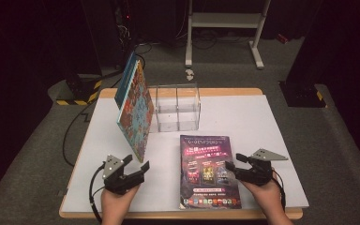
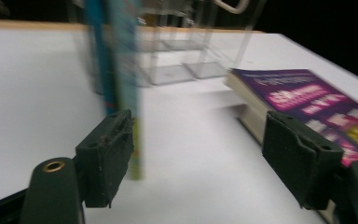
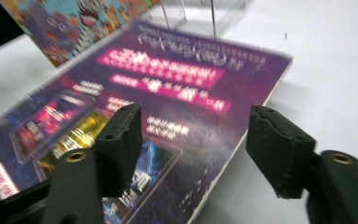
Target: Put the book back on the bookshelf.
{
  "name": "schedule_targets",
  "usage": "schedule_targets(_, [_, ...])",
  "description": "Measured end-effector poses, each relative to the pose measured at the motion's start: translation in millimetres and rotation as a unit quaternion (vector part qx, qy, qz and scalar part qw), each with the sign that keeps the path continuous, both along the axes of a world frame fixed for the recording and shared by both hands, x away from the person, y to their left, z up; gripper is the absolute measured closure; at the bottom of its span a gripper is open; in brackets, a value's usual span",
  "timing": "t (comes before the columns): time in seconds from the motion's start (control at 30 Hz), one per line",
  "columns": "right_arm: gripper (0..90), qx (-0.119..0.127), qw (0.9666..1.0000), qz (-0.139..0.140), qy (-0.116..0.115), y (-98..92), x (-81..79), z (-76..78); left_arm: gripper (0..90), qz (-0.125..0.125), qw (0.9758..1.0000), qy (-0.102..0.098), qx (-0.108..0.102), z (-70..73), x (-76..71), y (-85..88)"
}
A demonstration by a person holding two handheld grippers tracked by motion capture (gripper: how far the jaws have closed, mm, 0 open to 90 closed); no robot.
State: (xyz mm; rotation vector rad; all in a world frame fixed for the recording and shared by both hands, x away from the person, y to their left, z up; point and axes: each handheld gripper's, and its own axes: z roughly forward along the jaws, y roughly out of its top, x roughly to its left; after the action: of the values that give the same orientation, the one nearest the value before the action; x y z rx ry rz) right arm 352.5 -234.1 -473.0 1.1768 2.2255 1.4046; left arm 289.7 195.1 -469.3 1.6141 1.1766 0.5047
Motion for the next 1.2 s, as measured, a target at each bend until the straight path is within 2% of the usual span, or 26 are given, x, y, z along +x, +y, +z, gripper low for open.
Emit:
schedule_targets(0.07, [29.7,-0.006,0.9999,-0.010,0.008,4.8,-3.8,-2.9,25.6,-0.033,0.9994,0.003,-0.001,-11.7,2.7,-15.6])
schedule_targets(0.17, [25.5,-0.002,0.9992,-0.030,0.025,9.8,-12.8,-9.6,24.3,-0.085,0.9963,0.012,-0.003,-20.8,9.9,-43.6])
schedule_targets(0.23, [23.4,-0.002,0.9985,-0.037,0.041,13.7,-18.1,-13.9,23.2,-0.117,0.9923,0.035,-0.020,-24.8,19.8,-58.6])
schedule_targets(0.27, [22.4,-0.012,0.9982,-0.041,0.042,16.4,-19.9,-15.3,22.5,-0.128,0.9903,0.047,-0.027,-26.8,25.5,-66.0])
schedule_targets(0.37, [21.0,-0.006,0.9979,-0.044,0.048,18.1,-22.3,-17.1,19.9,-0.150,0.9856,0.075,-0.019,-33.9,41.2,-86.0])
schedule_targets(0.47, [19.2,0.007,0.9971,-0.038,0.066,16.4,-19.3,-19.0,15.1,-0.161,0.9793,0.114,-0.047,-40.0,53.0,-93.5])
schedule_targets(0.57, [18.2,0.019,0.9951,-0.028,0.093,14.8,-12.7,-20.6,14.6,-0.158,0.9781,0.122,-0.058,-42.2,57.1,-99.5])
schedule_targets(0.67, [17.5,0.030,0.9919,-0.014,0.123,14.0,-4.0,-21.8,13.9,-0.157,0.9778,0.125,-0.060,-42.5,57.7,-104.1])
schedule_targets(0.7, [19.8,0.033,0.9907,-0.007,0.132,14.4,-1.7,-21.4,15.9,-0.158,0.9780,0.121,-0.061,-41.2,56.0,-105.4])
schedule_targets(0.73, [20.2,0.028,0.9909,-0.005,0.132,16.0,-1.3,-19.9,20.1,-0.158,0.9793,0.116,-0.053,-39.0,53.5,-106.9])
schedule_targets(0.77, [22.9,0.019,0.9921,-0.005,0.124,17.7,-2.7,-18.1,21.5,-0.153,0.9806,0.114,-0.047,-37.2,51.8,-108.0])
schedule_targets(0.83, [38.8,0.011,0.9956,0.001,0.093,20.1,-10.4,-13.7,24.3,-0.150,0.9810,0.115,-0.044,-34.8,50.0,-106.3])
schedule_targets(0.87, [41.7,0.005,0.9967,0.000,0.081,21.7,-14.4,-11.0,26.3,-0.148,0.9813,0.115,-0.041,-33.4,49.3,-104.2])
schedule_targets(0.97, [53.9,-0.011,0.9982,0.004,0.058,23.4,-19.3,-2.6,34.7,-0.140,0.9832,0.110,-0.040,-27.7,45.7,-99.1])
schedule_targets(1.0, [57.3,-0.010,0.9984,0.006,0.056,22.9,-19.6,-0.8,36.4,-0.131,0.9865,0.096,-0.026,-25.2,42.3,-97.8])
schedule_targets(1.03, [61.7,-0.005,0.9987,0.014,0.050,23.0,-20.2,1.9,48.5,-0.131,0.9878,0.083,-0.018,-23.8,40.2,-96.5])
schedule_targets(1.13, [64.2,-0.018,0.9986,0.021,0.045,28.2,-21.0,5.4,58.2,-0.128,0.9894,0.068,-0.010,-17.6,36.4,-92.4])
schedule_targets(1.2, [65.6,-0.014,0.9988,0.025,0.041,30.0,-20.8,7.2,63.1,-0.130,0.9896,0.060,-0.012,-13.3,36.0,-88.8])
